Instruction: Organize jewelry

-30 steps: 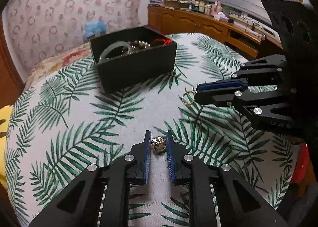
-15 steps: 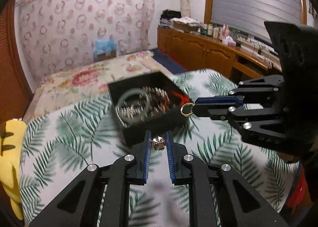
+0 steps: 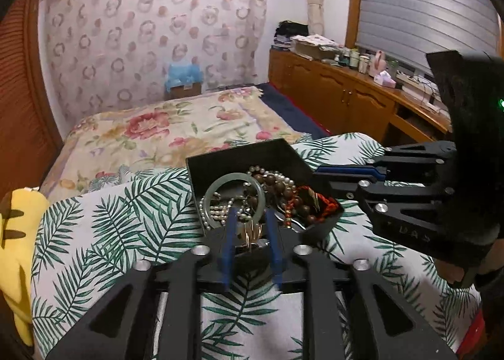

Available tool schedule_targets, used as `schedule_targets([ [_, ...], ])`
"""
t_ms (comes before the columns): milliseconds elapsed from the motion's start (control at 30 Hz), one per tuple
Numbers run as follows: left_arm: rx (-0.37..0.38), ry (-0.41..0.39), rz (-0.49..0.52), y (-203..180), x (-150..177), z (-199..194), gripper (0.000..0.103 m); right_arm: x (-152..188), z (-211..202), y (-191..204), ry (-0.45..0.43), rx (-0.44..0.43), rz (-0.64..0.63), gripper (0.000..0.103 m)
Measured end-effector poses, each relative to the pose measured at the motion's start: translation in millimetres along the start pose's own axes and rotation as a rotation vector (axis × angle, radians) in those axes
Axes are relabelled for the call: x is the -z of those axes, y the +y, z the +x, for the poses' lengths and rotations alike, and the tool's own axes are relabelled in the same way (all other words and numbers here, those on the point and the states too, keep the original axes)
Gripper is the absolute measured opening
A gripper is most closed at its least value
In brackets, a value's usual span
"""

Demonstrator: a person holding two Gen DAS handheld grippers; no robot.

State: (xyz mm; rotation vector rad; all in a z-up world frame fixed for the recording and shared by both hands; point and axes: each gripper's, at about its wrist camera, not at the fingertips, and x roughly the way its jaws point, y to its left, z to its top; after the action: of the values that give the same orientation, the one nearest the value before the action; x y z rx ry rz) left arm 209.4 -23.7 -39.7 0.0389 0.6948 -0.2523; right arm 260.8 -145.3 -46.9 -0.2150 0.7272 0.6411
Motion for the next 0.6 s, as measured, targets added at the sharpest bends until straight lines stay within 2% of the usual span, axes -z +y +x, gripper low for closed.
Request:
schedule_targets([
  [67, -0.008, -0.002, -0.003, 0.2, -0.2, 0.2, 0.037, 0.1, -0.2, -0.8, -0.003, 0.006, 0.005, 0.010],
  [133, -0.014, -0.005, -0.008, 0.3, 0.9, -1.7, 0.040, 1.2, -2.2, -4.0, -0.009, 0.002, 0.015, 0.012],
  [167, -0.025, -0.006, -0.012, 0.8, 1.5, -3.9, 0.047, 2.2, -4.3, -5.0, -0.016, 0.008, 0.022, 0.012],
  [200, -0.031, -0.009, -0.013, 1.3, 1.7, -5.3, 0.056, 2.7, -6.2, -5.9, -0.022, 0.010, 0.028, 0.016],
  [233, -0.039, -0.014, -0.017, 1.4, 2.3, -8.2, 0.061, 3.9, -9.2, -5.9, -0.031, 0.010, 0.033, 0.026],
  [300, -0.061, -0.028, -0.033, 3.4, 3.9, -17.5, 0.083, 9.1, -20.0, -3.4, -0.065, 0.022, 0.039, 0.039],
  [400, -0.068, -0.059, -0.051, 3.5, 7.3, -35.6, 0.092, 15.9, -34.5, 1.5, -0.109, 0.040, 0.055, 0.057],
  [467, -0.090, -0.072, -0.061, 2.8, 9.0, -47.0, 0.094, 20.6, -46.8, 6.8, -0.142, 0.059, 0.070, 0.062],
  [600, -0.109, -0.096, -0.068, 1.6, 12.6, -67.7, 0.095, 27.5, -69.0, 13.5, -0.190, 0.088, 0.097, 0.078],
])
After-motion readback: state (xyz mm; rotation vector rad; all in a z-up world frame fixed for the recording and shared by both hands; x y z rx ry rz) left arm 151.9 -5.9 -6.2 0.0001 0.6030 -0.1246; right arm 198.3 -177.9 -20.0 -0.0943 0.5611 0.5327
